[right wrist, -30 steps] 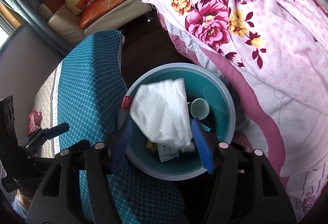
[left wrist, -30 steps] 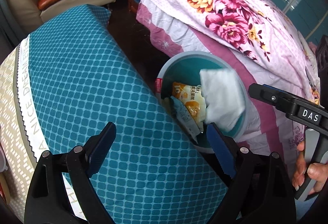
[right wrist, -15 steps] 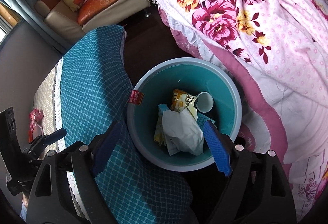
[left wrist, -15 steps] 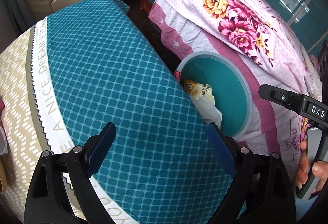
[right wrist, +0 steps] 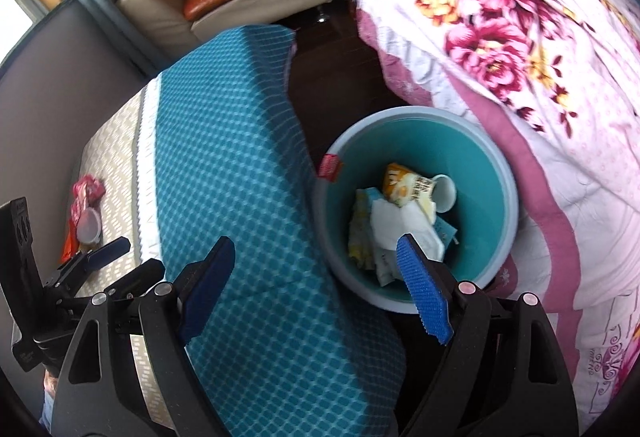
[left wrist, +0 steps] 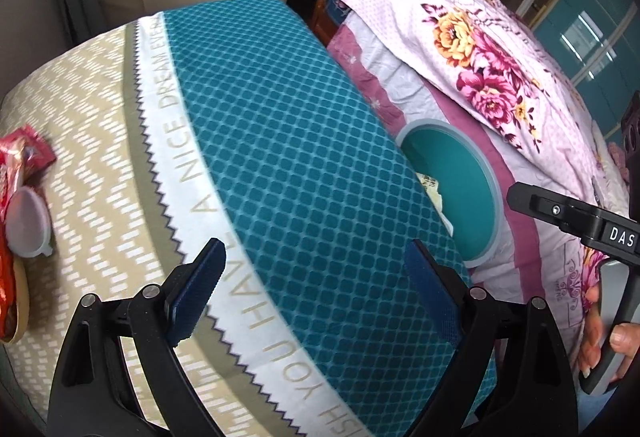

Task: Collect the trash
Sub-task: 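Move both tools back over the woven basket on the bed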

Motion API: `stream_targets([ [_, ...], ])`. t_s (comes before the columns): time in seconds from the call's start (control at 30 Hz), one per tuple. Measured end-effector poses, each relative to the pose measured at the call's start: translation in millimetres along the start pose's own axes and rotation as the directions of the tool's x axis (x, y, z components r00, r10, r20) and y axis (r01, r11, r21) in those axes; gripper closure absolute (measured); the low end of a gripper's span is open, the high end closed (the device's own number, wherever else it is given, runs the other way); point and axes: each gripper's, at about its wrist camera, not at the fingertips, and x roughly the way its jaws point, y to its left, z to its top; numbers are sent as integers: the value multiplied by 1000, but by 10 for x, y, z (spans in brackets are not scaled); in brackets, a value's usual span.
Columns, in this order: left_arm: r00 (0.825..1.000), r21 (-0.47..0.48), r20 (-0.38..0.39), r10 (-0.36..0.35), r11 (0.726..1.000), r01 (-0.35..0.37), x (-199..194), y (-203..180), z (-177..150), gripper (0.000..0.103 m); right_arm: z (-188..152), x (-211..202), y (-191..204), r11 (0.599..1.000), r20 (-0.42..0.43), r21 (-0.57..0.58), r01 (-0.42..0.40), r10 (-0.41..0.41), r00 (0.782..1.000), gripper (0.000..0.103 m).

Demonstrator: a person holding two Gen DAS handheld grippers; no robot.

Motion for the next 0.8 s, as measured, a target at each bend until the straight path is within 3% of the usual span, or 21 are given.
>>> stream_targets([
  [0.53, 996, -152, 46, 75, 986, -67, -669, 1190, -483, 12, -117, 184, 1279, 972, -84, -215, -95, 78, 993, 24],
  [0.8, 985, -277, 79, 153, 953, -126, -1087, 1973, -874, 12, -132, 344, 2041, 932, -165, -312, -184, 137, 977, 24],
])
